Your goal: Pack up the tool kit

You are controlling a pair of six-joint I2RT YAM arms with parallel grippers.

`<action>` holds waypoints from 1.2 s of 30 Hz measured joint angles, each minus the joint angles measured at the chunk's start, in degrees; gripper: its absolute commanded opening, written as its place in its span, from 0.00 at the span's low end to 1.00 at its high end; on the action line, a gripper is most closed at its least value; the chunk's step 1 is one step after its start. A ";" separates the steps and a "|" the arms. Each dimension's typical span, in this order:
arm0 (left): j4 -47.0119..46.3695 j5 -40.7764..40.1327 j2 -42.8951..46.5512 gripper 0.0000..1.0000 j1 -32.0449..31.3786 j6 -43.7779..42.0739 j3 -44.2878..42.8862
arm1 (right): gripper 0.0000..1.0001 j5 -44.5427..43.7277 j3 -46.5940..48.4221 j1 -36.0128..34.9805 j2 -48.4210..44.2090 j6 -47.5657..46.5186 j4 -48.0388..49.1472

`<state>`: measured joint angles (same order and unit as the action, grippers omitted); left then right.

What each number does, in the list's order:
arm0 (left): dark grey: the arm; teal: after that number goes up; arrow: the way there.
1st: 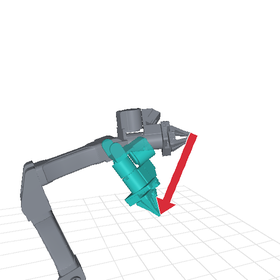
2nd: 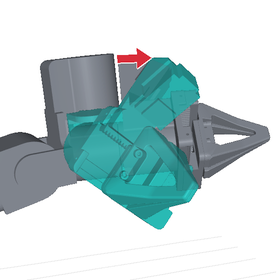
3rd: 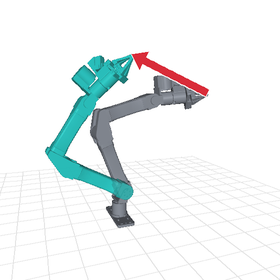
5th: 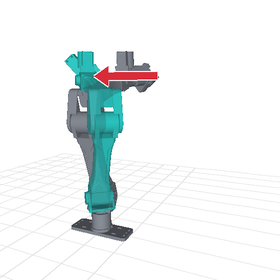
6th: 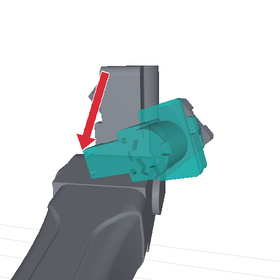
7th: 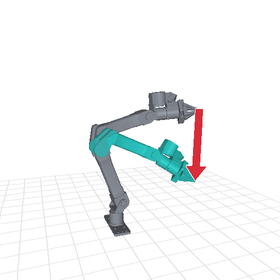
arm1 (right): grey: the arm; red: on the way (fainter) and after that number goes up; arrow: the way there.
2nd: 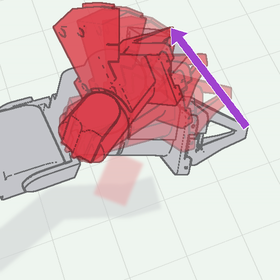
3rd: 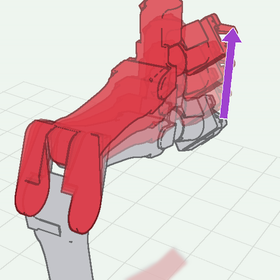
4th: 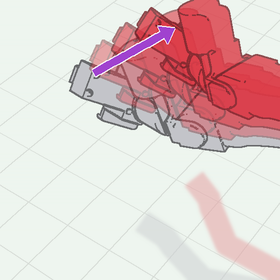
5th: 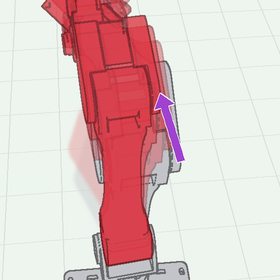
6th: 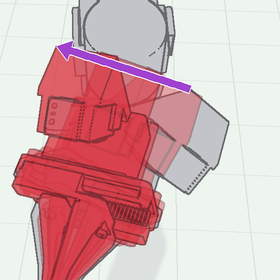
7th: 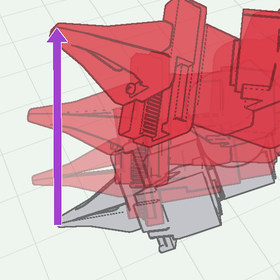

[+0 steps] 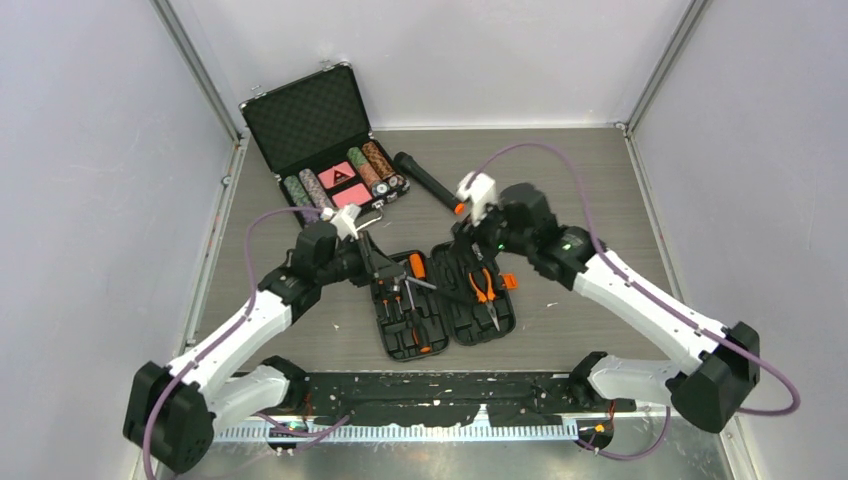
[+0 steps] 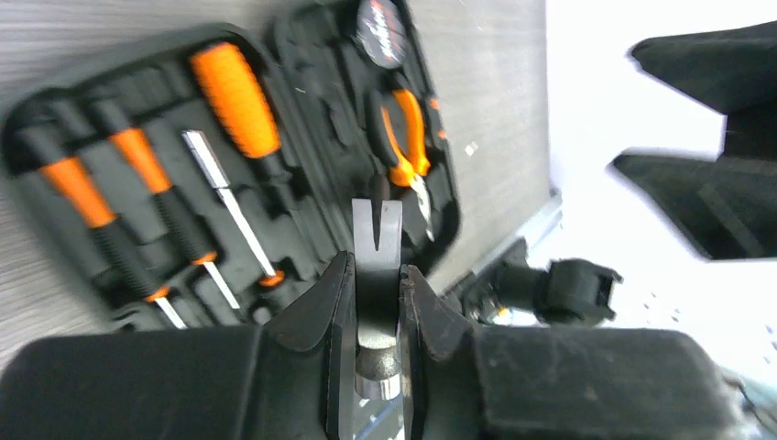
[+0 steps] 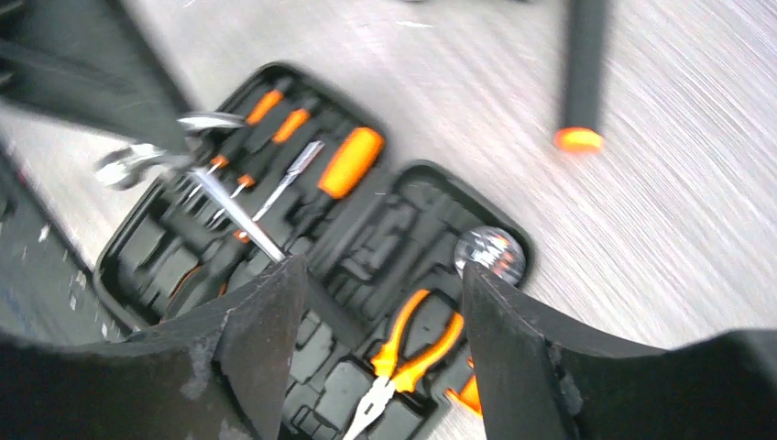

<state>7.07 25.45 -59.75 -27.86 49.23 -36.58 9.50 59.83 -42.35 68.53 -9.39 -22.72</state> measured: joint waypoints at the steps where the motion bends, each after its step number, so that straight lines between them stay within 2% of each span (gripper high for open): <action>1: -0.02 -1.73 1.84 0.00 0.61 0.81 1.29 | 0.70 -0.61 -0.11 2.16 -0.79 1.79 -0.04; 6: -0.22 -10.01 10.47 0.00 2.16 4.28 6.23 | 0.71 -5.68 -3.08 13.27 -3.39 12.83 -3.74; 14: -3.41 -18.10 19.69 0.00 2.49 9.94 12.07 | 0.75 -6.73 -21.22 14.67 -4.92 26.75 -6.43; 18: -4.68 -20.37 22.80 0.00 2.49 12.81 14.82 | 0.76 -5.49 -26.82 14.45 -5.05 32.30 -5.22; 22: -5.16 -21.68 25.40 0.00 2.49 15.21 15.69 | 0.75 -3.34 -29.68 11.61 -5.20 37.27 -0.98; 31: -6.84 -25.07 29.51 0.00 2.49 21.40 17.77 | 0.74 -1.25 -31.58 -3.82 -2.32 49.33 10.21; 36: -6.82 -27.30 29.55 0.00 2.36 24.04 18.40 | 0.73 1.22 -30.77 -8.94 1.51 51.95 15.82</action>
<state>0.25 -1.85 -30.20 -25.50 73.28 -18.17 10.72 29.06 -51.29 70.04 42.57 -6.90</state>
